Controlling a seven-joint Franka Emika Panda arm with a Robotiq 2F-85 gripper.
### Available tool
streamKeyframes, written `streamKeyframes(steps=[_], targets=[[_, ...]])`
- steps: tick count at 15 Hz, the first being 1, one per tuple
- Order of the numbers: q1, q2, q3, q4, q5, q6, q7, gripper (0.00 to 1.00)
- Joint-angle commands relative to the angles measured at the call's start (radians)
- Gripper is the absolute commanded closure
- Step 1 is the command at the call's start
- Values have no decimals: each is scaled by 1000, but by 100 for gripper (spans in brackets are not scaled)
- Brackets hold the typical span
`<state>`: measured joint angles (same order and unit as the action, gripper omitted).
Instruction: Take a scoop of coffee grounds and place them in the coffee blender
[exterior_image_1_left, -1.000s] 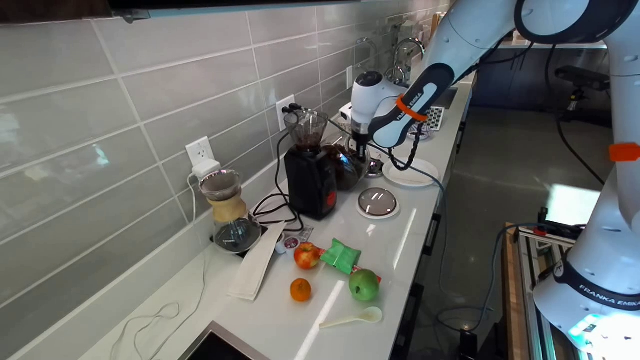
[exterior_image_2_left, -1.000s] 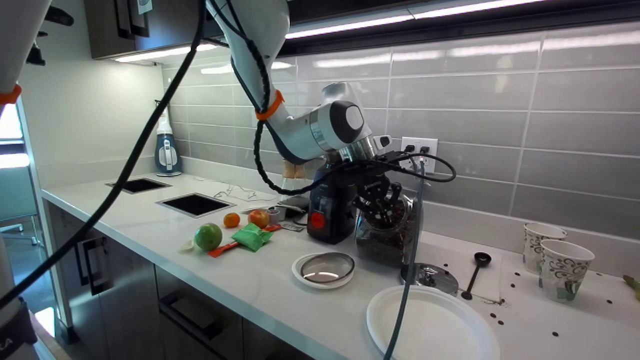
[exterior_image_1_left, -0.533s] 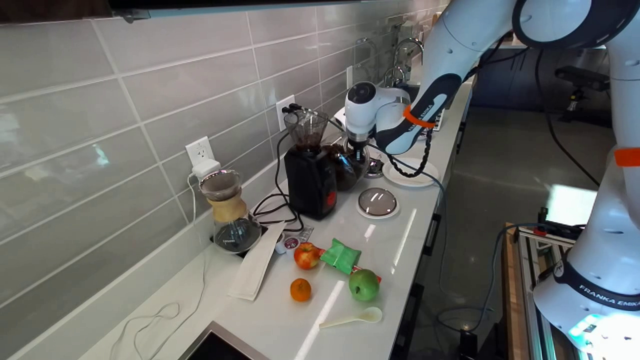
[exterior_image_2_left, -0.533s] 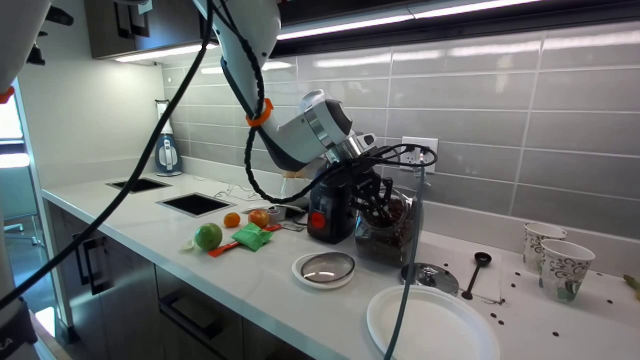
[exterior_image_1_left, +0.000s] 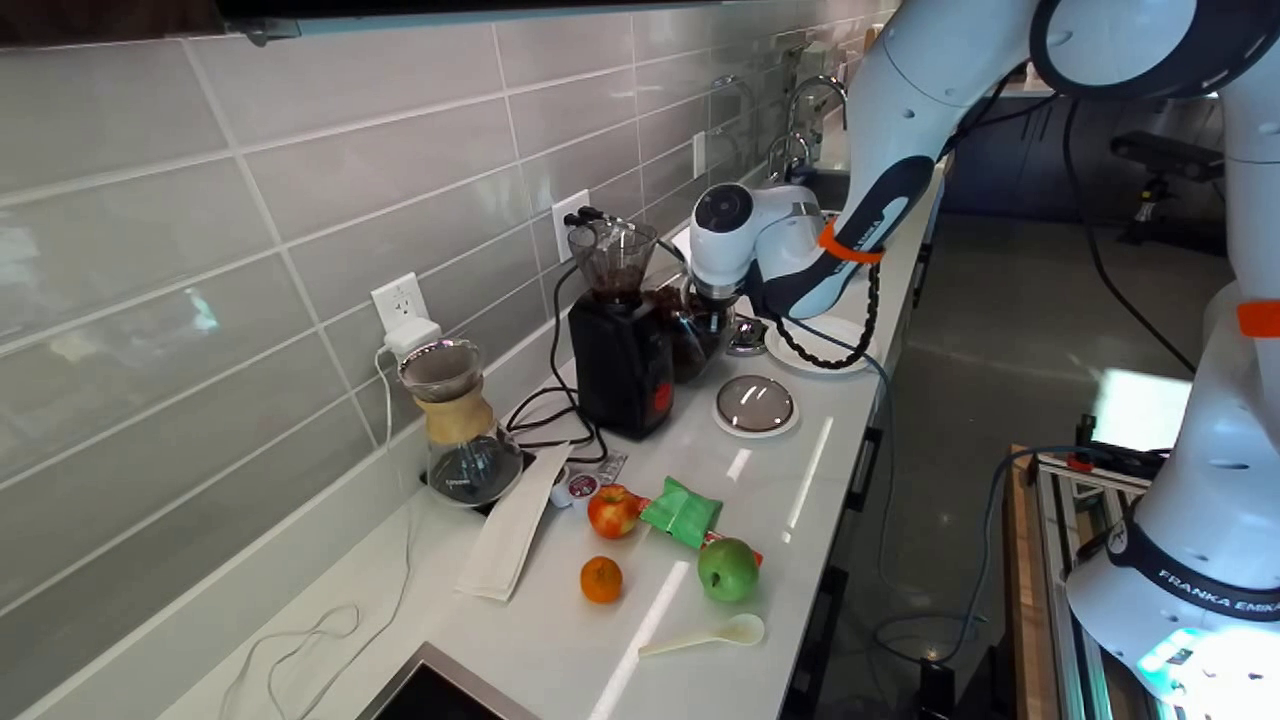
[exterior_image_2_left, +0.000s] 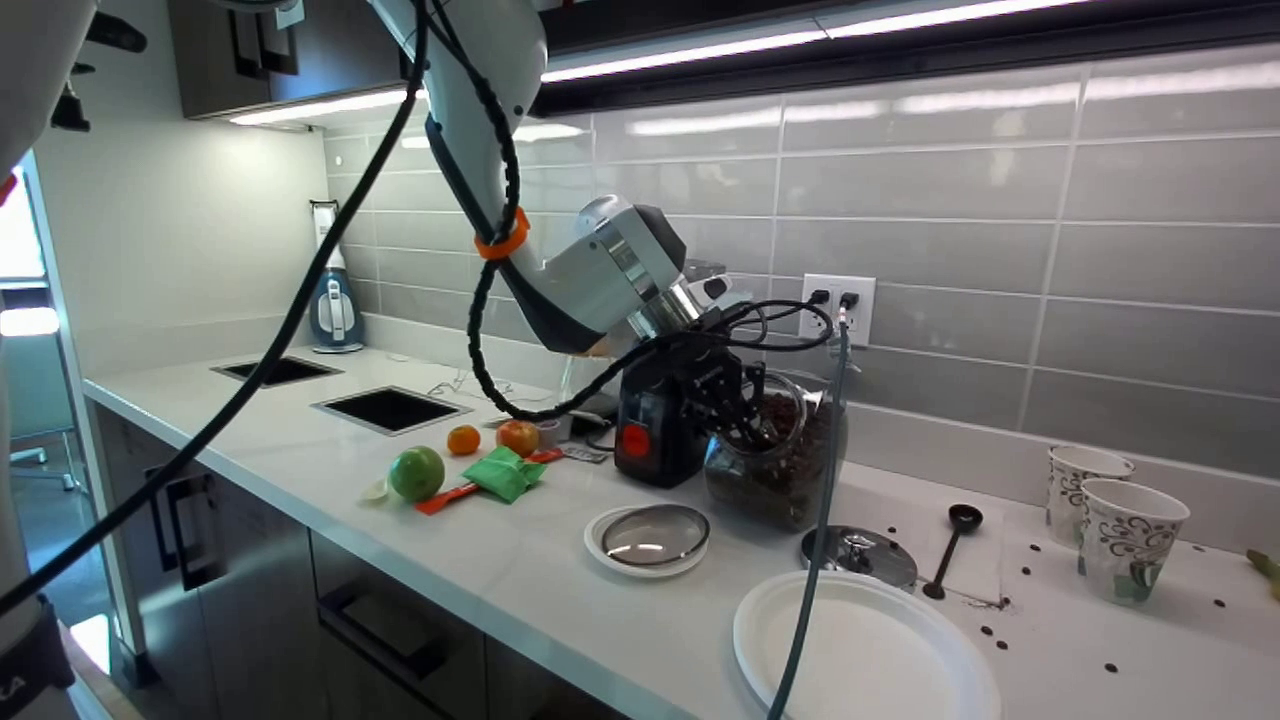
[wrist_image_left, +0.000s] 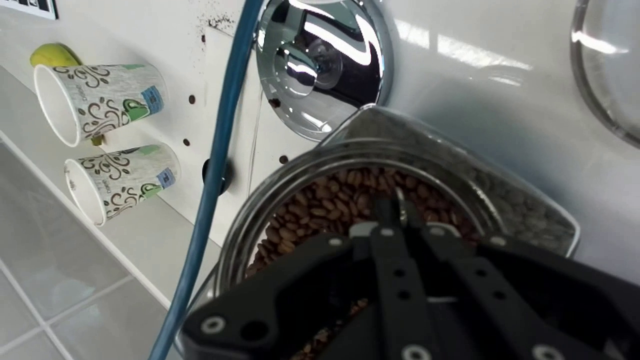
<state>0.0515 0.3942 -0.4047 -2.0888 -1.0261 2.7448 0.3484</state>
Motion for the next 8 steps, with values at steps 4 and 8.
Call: streamKeyframes(steps=[4,8], targets=[[71,-22,-48,-52,-119,-50,183,99],[-48,-33,61,-56,-80,-24,98,99]])
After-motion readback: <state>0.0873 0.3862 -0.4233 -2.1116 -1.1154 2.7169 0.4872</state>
